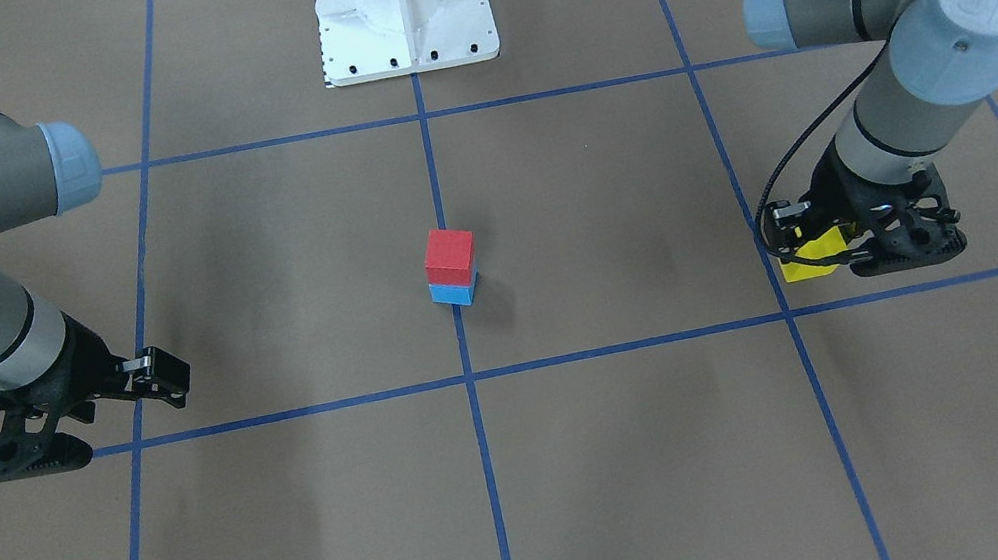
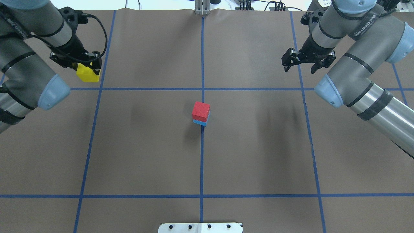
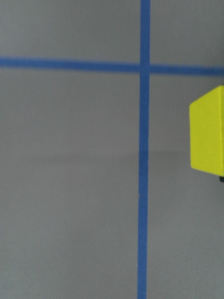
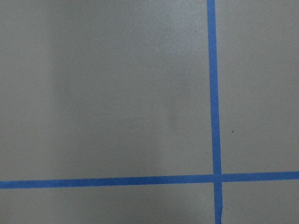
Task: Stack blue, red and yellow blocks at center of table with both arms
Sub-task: 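Carry the yellow cube with the left gripper above the red cube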
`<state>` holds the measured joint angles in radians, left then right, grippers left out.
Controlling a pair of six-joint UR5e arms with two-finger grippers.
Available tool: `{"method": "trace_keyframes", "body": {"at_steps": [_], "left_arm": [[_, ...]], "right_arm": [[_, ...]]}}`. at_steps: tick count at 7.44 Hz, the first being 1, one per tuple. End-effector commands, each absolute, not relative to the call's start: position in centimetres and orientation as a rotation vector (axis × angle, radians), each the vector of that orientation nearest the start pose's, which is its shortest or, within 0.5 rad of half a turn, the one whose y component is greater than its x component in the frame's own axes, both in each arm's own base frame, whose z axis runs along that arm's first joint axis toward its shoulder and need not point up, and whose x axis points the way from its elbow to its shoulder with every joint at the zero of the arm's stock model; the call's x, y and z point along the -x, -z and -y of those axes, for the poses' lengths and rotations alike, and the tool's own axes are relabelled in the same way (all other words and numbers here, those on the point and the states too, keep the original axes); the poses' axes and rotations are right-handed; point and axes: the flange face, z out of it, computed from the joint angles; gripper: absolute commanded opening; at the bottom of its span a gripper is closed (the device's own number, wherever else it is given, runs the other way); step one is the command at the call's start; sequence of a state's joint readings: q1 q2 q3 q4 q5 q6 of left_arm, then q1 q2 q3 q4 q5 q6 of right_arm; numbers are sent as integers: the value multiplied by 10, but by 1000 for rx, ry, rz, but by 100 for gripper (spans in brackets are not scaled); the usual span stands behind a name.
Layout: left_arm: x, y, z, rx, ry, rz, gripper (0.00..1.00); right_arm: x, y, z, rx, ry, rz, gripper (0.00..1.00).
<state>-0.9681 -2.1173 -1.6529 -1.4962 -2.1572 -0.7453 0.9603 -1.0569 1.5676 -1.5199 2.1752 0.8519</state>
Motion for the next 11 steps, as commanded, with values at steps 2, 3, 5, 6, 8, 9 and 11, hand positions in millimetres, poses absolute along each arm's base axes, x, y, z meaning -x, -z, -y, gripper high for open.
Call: {"method": "trace_keyframes", "body": {"at_steps": [2,3,5,6,8,9,11], "left_arm": [[-397,-151,565,-79,-51,-881,0],[-426,-114,542,-78,-49,-888,0],[-503,-96,488,-82,-103,-854,0],[-516,-83,490,-78,-103,-853,0],[-543,-75,495,-65,-122,-837,0],[-553,-80,492,-82,-131,-827,0],[-562,-88,496,-95,-155,-817,0]], "right_arm": [[322,-358,603,-21,-54,799,100],[307,-360,609,-36,-47,799,100],[248,-398,612,-46,-15,801,100],[213,-420,614,-49,4,808,100],[160,-456,612,-58,30,811,100],[136,-470,609,-58,21,817,100],[81,-509,597,-62,16,815,100]]}}
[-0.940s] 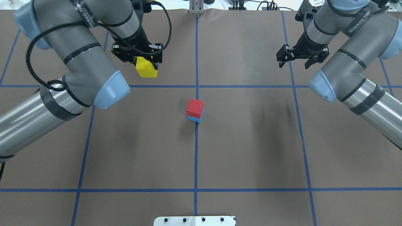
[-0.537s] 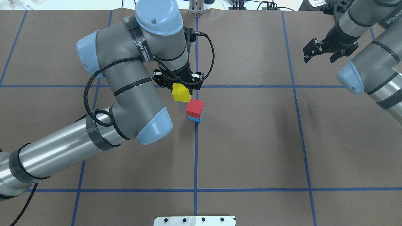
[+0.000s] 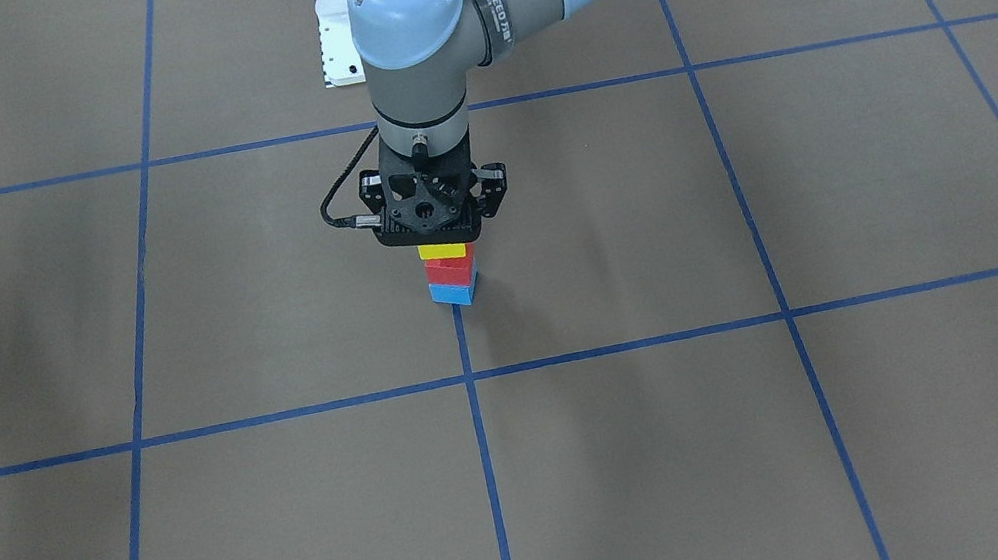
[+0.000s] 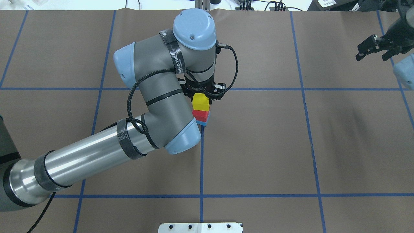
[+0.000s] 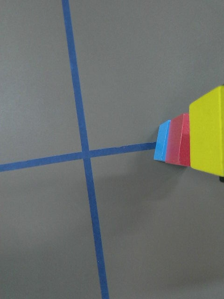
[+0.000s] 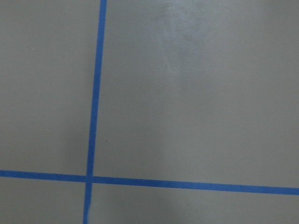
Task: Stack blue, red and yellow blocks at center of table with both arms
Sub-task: 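Lower the yellow cube onto the red cube and open the left gripper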
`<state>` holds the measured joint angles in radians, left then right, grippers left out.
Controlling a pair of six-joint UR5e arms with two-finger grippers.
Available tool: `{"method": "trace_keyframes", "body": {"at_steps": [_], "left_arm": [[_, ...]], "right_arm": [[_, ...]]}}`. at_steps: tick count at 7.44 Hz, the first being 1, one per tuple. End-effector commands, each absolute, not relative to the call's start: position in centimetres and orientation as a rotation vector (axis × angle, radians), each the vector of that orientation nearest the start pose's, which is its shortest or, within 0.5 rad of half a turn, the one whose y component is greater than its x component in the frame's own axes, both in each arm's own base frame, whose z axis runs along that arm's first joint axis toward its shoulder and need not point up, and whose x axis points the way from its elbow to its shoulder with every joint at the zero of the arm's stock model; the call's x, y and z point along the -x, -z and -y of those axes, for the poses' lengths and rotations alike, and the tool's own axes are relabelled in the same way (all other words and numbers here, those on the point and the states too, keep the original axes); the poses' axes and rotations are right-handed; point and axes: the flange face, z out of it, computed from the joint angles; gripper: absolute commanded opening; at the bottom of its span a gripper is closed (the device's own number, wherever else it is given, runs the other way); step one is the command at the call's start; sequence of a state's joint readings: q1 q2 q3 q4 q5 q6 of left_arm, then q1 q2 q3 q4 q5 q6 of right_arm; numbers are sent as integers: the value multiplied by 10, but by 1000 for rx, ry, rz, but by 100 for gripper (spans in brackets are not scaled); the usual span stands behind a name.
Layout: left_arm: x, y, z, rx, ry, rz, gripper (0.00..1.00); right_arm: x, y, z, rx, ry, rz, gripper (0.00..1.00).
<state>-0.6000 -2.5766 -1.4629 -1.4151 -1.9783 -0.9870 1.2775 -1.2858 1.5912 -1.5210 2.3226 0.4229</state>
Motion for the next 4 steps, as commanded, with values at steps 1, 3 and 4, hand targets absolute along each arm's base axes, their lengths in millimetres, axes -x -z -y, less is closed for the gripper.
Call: {"method": "trace_keyframes", "body": {"at_steps": [1,3,4], "left_arm": [[-564,-92,497,-91,-155,-811,0],[-566,-96,498,-88,-156,-806,0],[-566,-97,497,-89,-164,-805,0]], "right_arm": [[63,-519,592,-61,8,825,100],[54,-525,586,-59,-3,824,100],[52,-525,586,-60,-7,825,100]]}}
